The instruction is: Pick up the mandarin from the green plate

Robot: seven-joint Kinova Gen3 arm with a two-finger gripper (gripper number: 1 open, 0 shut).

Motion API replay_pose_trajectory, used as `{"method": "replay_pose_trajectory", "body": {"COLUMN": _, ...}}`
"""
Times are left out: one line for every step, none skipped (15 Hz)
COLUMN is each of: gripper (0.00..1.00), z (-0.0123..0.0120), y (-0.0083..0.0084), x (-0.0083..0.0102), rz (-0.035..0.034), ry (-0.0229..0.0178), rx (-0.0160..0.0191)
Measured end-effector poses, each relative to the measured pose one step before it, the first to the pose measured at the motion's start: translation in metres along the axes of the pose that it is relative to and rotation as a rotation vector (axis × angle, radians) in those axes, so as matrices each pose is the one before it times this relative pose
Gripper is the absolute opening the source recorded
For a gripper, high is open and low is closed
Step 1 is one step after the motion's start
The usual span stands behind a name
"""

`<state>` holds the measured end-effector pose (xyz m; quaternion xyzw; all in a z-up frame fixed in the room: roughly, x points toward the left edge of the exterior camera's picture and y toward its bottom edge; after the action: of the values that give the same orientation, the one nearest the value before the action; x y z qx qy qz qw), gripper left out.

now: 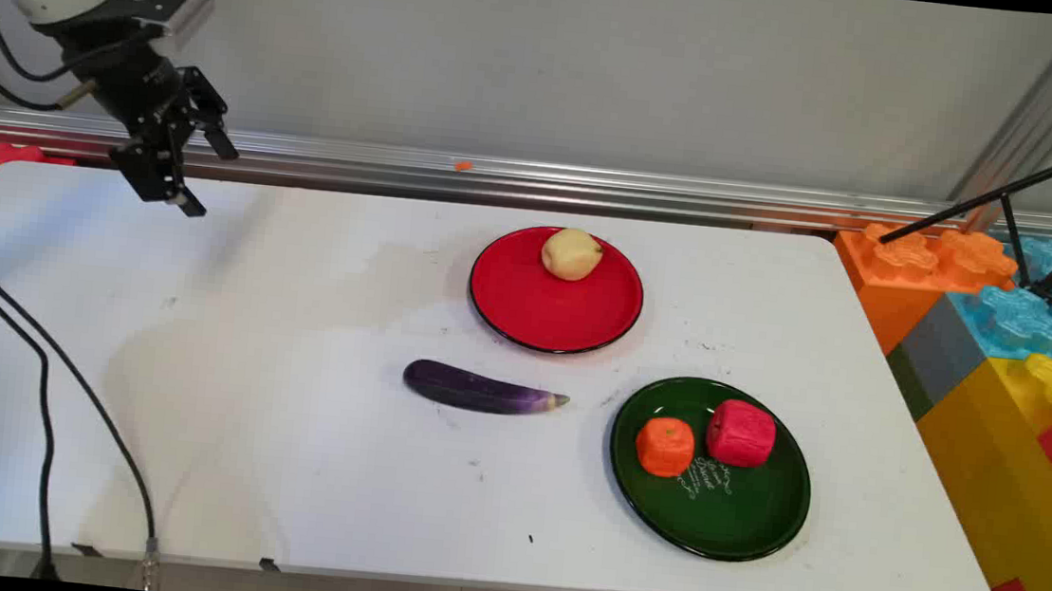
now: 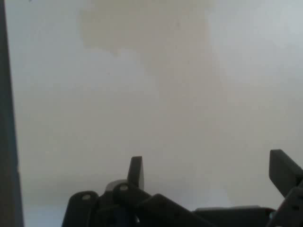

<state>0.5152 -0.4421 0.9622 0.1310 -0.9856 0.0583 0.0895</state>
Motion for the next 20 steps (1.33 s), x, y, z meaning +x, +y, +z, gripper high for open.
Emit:
{"method": "replay_pose_trajectory", "body": {"gripper": 1.00, "z": 0.00182, "y": 0.00060, "x": 0.00303, "rz": -0.01277, "ry": 0.00989, "rx": -0.01093}}
{"method": "replay_pose_trajectory", "body": {"gripper": 1.00, "z": 0.00266, "y": 0.00157, "x": 0.00581, "rz": -0.02094, "ry": 0.02152, "rx": -0.01484}}
{"method": "replay_pose_trajectory", "body": {"gripper": 1.00, "z": 0.00175, "y": 0.00289, "x": 0.00716, "rz": -0.02399, "ry": 0.03087, "rx": -0.01441}}
{"method": "replay_pose_trajectory", "body": {"gripper": 1.00, "z": 0.00172, "y": 0.00258, "x": 0.00744, "rz": -0.02094, "ry": 0.03091, "rx": -0.01406}}
{"method": "replay_pose_trajectory", "body": {"gripper": 1.00, "z": 0.00209, "y": 0.00464, "x": 0.00966, "rz": -0.02499, "ry": 0.04253, "rx": -0.02094}}
{"method": "replay_pose_trajectory", "body": {"gripper": 1.00, "z": 0.00241, "y": 0.00499, "x": 0.00929, "rz": -0.02862, "ry": 0.04279, "rx": -0.02050}}
{"method": "replay_pose_trajectory", "body": {"gripper": 1.00, "z": 0.00263, "y": 0.00414, "x": 0.00807, "rz": -0.02499, "ry": 0.03649, "rx": -0.01731}}
{"method": "replay_pose_trajectory", "body": {"gripper": 1.00, "z": 0.00301, "y": 0.00458, "x": 0.00880, "rz": -0.03089, "ry": 0.04475, "rx": -0.01465}}
{"method": "replay_pose_trajectory", "body": {"gripper": 1.00, "z": 0.00378, "y": 0.00441, "x": 0.00822, "rz": -0.03094, "ry": 0.04568, "rx": -0.00973}}
{"method": "replay_pose_trajectory", "body": {"gripper": 1.00, "z": 0.00418, "y": 0.00347, "x": 0.00668, "rz": -0.02702, "ry": 0.03841, "rx": -0.00757}}
{"method": "replay_pose_trajectory", "body": {"gripper": 1.00, "z": 0.00619, "y": 0.00389, "x": 0.00645, "rz": -0.03318, "ry": 0.04217, "rx": -0.00719}}
{"method": "replay_pose_trajectory", "body": {"gripper": 1.00, "z": 0.00616, "y": 0.00436, "x": 0.00534, "rz": -0.02809, "ry": 0.04319, "rx": -0.00648}}
{"method": "replay_pose_trajectory", "body": {"gripper": 1.00, "z": 0.00510, "y": 0.00413, "x": 0.00370, "rz": -0.02073, "ry": 0.03617, "rx": -0.00470}}
{"method": "replay_pose_trajectory", "body": {"gripper": 1.00, "z": 0.00337, "y": 0.00265, "x": 0.00165, "rz": -0.01316, "ry": 0.02462, "rx": -0.00165}}
{"method": "replay_pose_trajectory", "body": {"gripper": 1.00, "z": 0.00544, "y": 0.00421, "x": 0.00162, "rz": -0.01595, "ry": 0.03351, "rx": -0.00377}}
{"method": "replay_pose_trajectory", "body": {"gripper": 1.00, "z": 0.00769, "y": 0.00508, "x": 0.00046, "rz": -0.01356, "ry": 0.03239, "rx": -0.00696}}
{"method": "replay_pose_trajectory", "body": {"gripper": 1.00, "z": 0.00967, "y": 0.00471, "x": -0.00068, "rz": -0.00985, "ry": 0.02653, "rx": -0.01013}}
{"method": "replay_pose_trajectory", "body": {"gripper": 1.00, "z": 0.00915, "y": 0.00414, "x": -0.00153, "rz": -0.00547, "ry": 0.01845, "rx": -0.00995}}
{"method": "replay_pose_trajectory", "body": {"gripper": 1.00, "z": 0.00670, "y": 0.00275, "x": -0.00113, "rz": -0.00068, "ry": 0.01082, "rx": -0.00769}}
{"method": "replay_pose_trajectory", "body": {"gripper": 1.00, "z": 0.01042, "y": 0.00405, "x": -0.00179, "rz": 0.00181, "ry": 0.01432, "rx": -0.01052}}
